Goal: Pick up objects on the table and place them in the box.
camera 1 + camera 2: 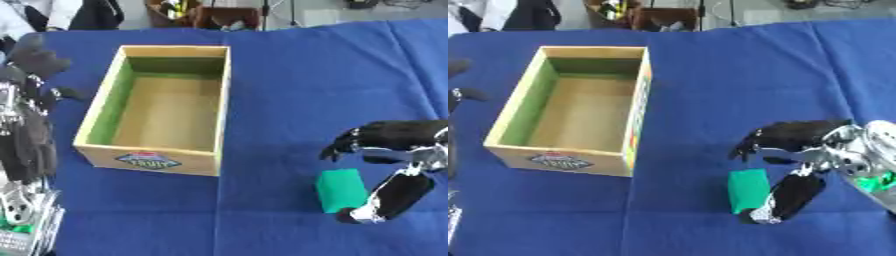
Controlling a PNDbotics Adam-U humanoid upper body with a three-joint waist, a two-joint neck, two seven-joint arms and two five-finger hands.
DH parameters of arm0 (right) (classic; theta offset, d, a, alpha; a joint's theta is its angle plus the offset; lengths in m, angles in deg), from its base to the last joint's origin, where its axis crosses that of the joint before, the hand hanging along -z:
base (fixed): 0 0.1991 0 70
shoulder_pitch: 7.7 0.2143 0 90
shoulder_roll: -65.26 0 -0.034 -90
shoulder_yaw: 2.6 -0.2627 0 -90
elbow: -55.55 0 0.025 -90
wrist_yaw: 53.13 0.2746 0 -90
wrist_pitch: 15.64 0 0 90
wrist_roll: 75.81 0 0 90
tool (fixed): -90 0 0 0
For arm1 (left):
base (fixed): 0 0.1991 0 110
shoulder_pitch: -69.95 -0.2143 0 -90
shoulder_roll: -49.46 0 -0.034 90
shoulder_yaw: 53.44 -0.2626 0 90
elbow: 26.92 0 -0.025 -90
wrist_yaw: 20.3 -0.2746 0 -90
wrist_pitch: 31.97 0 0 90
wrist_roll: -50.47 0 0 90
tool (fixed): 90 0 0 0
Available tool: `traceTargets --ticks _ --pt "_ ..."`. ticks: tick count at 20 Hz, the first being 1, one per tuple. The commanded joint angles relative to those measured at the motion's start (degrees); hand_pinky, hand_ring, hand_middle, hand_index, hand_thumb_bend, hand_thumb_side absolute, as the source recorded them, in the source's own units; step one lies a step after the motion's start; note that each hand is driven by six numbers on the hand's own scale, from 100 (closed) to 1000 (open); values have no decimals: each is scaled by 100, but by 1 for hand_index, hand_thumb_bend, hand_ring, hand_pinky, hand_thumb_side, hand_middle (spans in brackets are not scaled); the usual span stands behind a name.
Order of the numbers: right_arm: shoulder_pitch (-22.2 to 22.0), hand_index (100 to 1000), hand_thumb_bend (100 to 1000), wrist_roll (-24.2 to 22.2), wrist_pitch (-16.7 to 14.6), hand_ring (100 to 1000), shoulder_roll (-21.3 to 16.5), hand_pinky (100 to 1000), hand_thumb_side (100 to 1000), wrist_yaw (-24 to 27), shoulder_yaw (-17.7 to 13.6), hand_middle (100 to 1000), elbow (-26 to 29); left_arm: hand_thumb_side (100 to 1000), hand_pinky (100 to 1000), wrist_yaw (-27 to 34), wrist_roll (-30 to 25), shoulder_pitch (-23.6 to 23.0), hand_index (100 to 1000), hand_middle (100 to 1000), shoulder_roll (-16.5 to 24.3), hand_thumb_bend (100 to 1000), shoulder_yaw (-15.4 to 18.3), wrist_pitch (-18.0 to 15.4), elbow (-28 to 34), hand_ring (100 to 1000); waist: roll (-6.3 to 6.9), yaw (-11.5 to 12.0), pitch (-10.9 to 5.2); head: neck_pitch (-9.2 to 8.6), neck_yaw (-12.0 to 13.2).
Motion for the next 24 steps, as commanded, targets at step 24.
traceTargets --ticks 24 --pt "53 800 360 -5 -129 902 25 887 476 -267 121 669 -279 983 491 5 -37 45 732 878 71 100 1 10 98 763 -11 36 -29 -68 -47"
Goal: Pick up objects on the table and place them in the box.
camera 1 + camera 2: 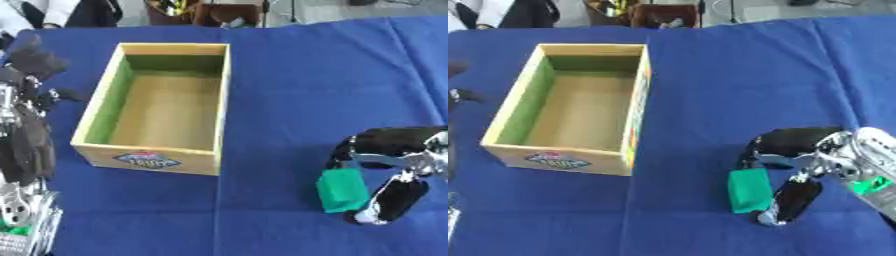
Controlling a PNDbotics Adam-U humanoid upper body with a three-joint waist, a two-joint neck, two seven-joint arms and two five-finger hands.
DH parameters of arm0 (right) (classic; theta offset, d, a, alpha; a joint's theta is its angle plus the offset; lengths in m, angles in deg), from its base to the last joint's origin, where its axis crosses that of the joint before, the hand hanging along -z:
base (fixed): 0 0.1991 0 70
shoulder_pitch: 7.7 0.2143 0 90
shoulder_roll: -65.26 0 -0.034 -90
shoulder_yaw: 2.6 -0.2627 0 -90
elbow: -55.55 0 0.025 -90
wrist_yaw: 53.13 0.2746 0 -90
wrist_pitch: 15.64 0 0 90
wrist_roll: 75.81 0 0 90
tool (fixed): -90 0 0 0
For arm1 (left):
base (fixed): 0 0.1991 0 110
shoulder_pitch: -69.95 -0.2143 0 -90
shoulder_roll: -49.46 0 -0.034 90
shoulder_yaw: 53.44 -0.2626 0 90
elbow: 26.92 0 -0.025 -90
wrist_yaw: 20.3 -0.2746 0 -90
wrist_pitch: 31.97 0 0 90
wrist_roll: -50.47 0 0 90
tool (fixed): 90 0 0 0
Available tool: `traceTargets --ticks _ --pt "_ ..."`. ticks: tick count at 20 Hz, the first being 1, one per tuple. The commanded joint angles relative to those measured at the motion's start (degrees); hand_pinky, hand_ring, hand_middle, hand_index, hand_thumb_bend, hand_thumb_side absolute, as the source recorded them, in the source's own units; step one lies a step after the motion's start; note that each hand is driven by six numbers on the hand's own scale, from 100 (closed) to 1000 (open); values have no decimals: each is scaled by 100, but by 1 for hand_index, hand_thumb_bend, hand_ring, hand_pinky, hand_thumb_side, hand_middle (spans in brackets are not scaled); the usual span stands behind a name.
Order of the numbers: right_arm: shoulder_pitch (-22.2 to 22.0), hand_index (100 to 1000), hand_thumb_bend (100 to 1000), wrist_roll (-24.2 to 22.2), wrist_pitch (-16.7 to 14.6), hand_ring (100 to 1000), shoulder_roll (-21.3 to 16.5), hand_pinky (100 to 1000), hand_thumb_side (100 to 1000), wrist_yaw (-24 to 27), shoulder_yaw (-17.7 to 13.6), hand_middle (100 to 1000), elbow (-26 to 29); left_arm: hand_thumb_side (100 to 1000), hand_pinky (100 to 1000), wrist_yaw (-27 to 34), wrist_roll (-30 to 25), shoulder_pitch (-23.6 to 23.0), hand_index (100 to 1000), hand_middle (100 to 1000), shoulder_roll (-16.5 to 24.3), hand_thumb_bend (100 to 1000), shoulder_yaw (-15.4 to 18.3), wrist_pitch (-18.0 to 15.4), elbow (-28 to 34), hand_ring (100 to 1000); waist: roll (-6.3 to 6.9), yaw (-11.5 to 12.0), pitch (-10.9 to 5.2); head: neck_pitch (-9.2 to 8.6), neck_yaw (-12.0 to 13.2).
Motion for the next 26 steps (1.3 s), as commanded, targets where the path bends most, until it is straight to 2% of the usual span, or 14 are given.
traceTargets --ticks 1,2,5,11,17,21,22,23,26 --pt "60 782 334 35 57 894 -38 881 483 -56 -40 653 -12 984 492 5 -23 42 732 879 71 100 3 0 98 763 -12 -1 -87 -62 -1" --pt "66 775 323 89 97 891 -32 879 486 -54 -58 647 8 984 493 5 -22 39 732 879 71 100 4 2 98 763 -13 -4 -87 -62 1" --pt "81 725 209 352 246 866 -26 861 494 -64 -118 586 84 984 493 4 -24 36 732 879 70 100 3 3 98 764 -18 -16 -91 -60 6" --pt "64 671 100 610 375 833 -57 843 437 -48 -133 544 177 985 493 1 -29 28 731 880 76 100 8 7 98 764 -25 -26 -103 -66 12" --pt "165 577 100 768 468 791 -70 815 409 -48 -210 481 342 985 494 1 -31 24 731 880 77 100 8 15 98 765 -32 -48 -118 -56 13" --pt "336 545 100 879 554 775 -53 802 417 -55 -270 460 474 984 494 0 -27 18 731 880 83 100 11 16 98 765 -35 -52 -142 -46 12" --pt "388 537 100 899 569 771 -47 799 491 -68 -283 456 503 984 494 -1 -27 16 731 880 84 100 11 18 98 766 -36 -50 -147 -42 13" --pt "428 537 100 913 581 771 -42 799 416 -82 -289 455 522 984 494 -2 -27 14 731 880 85 100 11 19 98 766 -37 -49 -152 -37 14" --pt "603 518 100 949 622 759 -15 786 430 -126 -294 442 585 983 495 2 -26 8 731 880 89 100 11 21 98 766 -41 -44 -174 -28 9"
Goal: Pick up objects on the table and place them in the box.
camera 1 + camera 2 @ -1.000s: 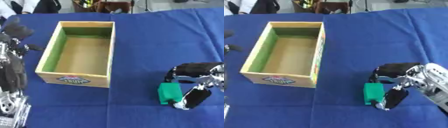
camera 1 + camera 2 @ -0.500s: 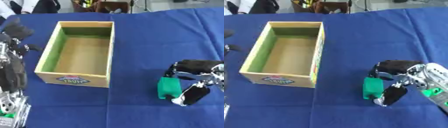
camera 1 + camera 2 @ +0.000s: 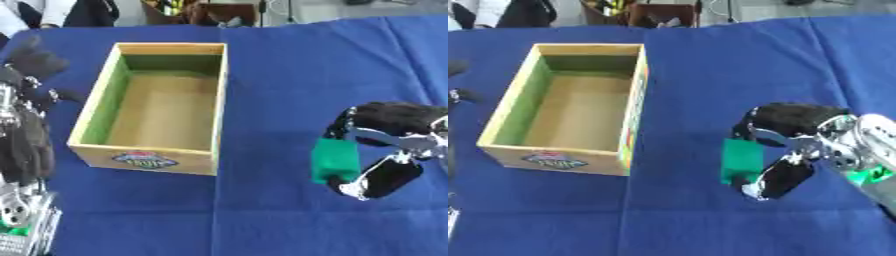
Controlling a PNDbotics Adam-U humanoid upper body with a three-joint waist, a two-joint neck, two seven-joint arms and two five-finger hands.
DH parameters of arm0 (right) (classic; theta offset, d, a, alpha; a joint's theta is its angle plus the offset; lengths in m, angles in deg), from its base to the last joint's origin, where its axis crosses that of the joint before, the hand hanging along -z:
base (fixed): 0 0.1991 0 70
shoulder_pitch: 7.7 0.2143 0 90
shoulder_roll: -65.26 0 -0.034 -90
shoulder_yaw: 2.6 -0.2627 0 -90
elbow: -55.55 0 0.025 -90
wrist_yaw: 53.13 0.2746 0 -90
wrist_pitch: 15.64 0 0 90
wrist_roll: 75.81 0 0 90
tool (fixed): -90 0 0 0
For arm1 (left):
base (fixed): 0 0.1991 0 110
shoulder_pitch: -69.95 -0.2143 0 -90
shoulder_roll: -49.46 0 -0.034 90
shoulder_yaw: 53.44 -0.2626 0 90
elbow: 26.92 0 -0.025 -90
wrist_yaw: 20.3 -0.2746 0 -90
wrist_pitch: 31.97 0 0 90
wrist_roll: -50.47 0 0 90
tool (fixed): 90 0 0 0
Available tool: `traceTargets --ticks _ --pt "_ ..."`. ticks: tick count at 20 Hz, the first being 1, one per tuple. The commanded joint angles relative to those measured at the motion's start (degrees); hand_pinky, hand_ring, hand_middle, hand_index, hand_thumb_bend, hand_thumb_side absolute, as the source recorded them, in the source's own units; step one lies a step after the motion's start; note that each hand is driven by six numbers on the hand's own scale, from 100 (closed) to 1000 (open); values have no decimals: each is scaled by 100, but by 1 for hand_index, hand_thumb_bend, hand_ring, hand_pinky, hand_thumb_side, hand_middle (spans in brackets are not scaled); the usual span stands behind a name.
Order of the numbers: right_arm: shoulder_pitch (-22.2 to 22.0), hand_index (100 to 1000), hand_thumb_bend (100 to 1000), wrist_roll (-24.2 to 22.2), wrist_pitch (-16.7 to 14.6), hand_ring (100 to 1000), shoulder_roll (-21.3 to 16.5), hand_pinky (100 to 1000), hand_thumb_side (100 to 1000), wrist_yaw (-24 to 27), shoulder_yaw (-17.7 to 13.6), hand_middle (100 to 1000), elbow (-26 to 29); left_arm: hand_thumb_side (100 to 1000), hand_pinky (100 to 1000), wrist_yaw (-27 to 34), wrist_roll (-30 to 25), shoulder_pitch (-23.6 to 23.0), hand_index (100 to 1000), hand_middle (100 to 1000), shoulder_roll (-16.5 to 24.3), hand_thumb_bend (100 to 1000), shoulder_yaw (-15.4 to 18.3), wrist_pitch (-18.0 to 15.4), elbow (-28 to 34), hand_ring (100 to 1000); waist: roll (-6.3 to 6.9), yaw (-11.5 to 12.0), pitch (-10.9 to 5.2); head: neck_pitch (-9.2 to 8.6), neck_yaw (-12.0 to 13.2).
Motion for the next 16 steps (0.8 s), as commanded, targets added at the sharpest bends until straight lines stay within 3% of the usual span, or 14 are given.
traceTargets --ticks 1,10,16 --pt "244 517 100 63 61 759 -37 784 434 -96 -115 440 182 984 495 3 -7 12 732 880 91 100 9 -1 98 766 -23 5 -155 -25 6" --pt "914 511 100 32 137 756 223 771 463 -388 -125 434 356 983 496 18 -26 -11 732 881 93 100 -7 10 98 767 -37 56 -206 -5 -20" --pt "1379 504 100 10 196 755 599 772 473 -583 -160 401 196 984 496 28 -39 -20 732 882 87 100 -15 16 98 768 -43 82 -226 -9 -40"
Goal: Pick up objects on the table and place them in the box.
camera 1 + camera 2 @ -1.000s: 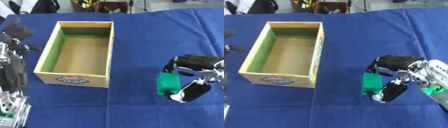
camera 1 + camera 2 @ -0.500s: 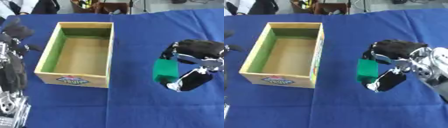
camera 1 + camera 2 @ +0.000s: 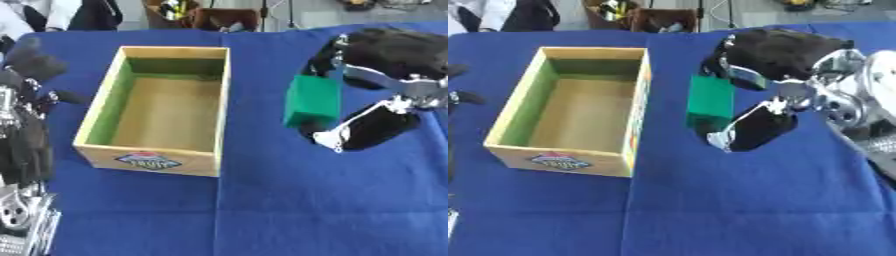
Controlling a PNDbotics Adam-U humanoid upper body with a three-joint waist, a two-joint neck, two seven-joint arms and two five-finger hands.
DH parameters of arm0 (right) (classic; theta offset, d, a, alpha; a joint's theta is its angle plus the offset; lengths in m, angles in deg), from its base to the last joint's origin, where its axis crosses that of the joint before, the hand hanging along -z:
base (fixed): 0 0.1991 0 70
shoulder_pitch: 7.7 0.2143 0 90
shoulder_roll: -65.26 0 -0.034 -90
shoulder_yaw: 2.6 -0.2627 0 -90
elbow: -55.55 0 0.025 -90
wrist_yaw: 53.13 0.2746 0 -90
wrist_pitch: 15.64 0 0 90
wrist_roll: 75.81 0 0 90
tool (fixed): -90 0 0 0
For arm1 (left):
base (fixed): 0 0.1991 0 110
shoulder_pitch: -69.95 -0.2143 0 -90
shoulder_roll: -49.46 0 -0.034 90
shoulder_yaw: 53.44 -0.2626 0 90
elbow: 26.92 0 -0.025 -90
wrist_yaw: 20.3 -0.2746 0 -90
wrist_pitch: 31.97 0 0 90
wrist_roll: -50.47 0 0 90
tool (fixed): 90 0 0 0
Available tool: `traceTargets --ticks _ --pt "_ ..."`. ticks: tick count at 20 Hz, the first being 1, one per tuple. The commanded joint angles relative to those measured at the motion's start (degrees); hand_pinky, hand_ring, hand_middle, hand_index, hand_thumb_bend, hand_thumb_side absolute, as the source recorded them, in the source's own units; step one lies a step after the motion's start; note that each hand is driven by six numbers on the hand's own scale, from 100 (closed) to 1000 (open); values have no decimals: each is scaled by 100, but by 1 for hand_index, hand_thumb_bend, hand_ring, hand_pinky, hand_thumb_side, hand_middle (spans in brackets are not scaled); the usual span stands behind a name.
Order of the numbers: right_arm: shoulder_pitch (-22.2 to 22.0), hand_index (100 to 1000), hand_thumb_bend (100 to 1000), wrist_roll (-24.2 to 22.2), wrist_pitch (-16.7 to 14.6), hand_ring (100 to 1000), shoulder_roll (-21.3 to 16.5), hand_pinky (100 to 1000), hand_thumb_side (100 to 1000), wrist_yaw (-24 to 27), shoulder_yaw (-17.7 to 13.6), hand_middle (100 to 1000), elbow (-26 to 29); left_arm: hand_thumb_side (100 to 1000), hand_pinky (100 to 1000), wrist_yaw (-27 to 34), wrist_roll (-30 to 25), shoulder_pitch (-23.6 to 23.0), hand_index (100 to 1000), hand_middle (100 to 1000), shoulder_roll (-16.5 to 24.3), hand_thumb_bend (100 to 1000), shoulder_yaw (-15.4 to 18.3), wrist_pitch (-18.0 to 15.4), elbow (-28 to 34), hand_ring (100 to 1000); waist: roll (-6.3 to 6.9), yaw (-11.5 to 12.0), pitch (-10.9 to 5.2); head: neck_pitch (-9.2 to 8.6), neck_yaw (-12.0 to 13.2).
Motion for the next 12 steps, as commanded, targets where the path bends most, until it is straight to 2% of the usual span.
traceTargets --ticks 1,4,12 --pt "263 504 100 4 41 755 157 772 473 -131 -95 401 -102 984 496 22 -20 16 732 882 85 100 -14 -3 98 768 -22 28 -152 -20 -30" --pt "501 501 100 2 97 756 416 774 481 -107 -116 395 -299 985 496 26 -21 9 732 883 76 100 -16 2 98 767 -28 58 -153 -16 -47" --pt "1047 498 100 258 29 758 1267 782 498 -554 -164 387 -1234 986 496 46 -40 27 732 883 67 100 -33 3 98 767 -42 138 -149 -33 -111"
